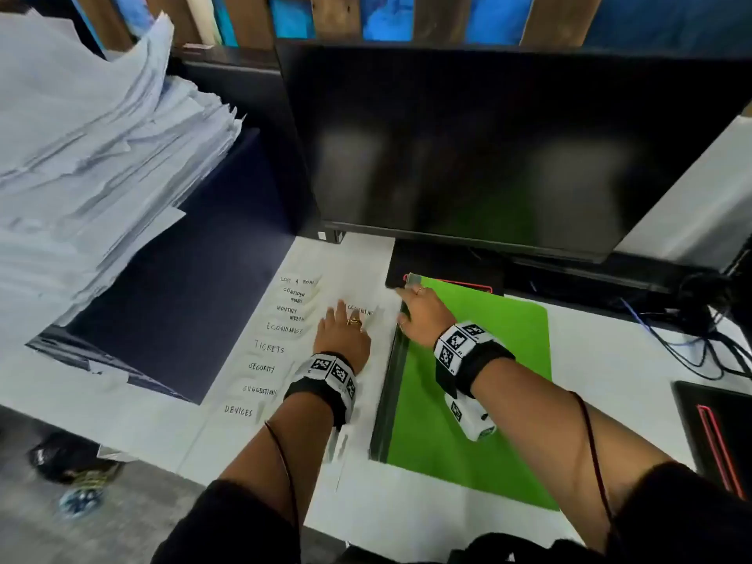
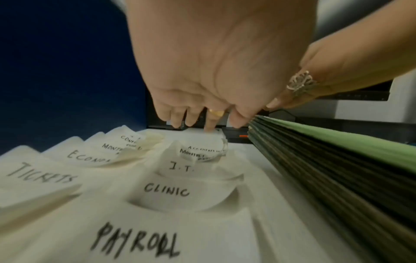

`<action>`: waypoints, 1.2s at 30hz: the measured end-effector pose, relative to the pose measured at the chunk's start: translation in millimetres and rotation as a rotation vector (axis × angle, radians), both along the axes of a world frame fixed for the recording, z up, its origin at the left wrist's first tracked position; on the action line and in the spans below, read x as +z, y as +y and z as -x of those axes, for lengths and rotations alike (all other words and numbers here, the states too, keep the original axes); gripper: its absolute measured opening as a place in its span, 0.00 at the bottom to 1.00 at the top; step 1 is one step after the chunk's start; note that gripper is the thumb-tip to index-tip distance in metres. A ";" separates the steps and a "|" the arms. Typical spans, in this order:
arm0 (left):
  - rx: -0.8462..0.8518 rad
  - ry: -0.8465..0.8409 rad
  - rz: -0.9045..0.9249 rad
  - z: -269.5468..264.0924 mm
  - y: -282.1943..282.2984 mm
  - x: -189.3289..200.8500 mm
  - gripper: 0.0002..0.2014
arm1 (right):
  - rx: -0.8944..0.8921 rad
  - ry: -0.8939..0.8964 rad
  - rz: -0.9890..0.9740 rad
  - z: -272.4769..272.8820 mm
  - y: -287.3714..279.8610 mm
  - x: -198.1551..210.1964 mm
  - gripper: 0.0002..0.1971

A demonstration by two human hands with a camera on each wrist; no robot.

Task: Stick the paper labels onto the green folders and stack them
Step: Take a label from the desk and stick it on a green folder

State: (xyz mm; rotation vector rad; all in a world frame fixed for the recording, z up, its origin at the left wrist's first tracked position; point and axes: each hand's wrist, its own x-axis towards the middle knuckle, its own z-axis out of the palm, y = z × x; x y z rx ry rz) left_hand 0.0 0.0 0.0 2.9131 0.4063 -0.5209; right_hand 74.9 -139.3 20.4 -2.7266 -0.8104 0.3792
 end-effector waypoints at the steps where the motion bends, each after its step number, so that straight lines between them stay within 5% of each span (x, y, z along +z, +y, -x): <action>1: -0.009 0.053 -0.025 1.0 3.2 -4.8 0.27 | 0.020 0.004 0.013 -1.6 6.3 -0.7 0.26; 10: -0.073 0.215 -0.060 11.2 10.4 -33.0 0.30 | 0.067 0.099 0.285 -4.6 51.6 -12.7 0.24; 21: -0.051 0.246 -0.201 6.5 -2.8 -25.9 0.31 | -0.072 0.144 0.308 -7.0 66.2 -26.6 0.19; 33: -0.017 0.237 -0.180 9.7 -3.9 -30.7 0.30 | -0.136 -0.036 0.016 -17.2 64.0 -27.5 0.15; 36: -0.034 0.221 -0.194 6.8 -3.2 -29.0 0.29 | -0.236 -0.059 -0.185 -21.5 60.4 -22.0 0.13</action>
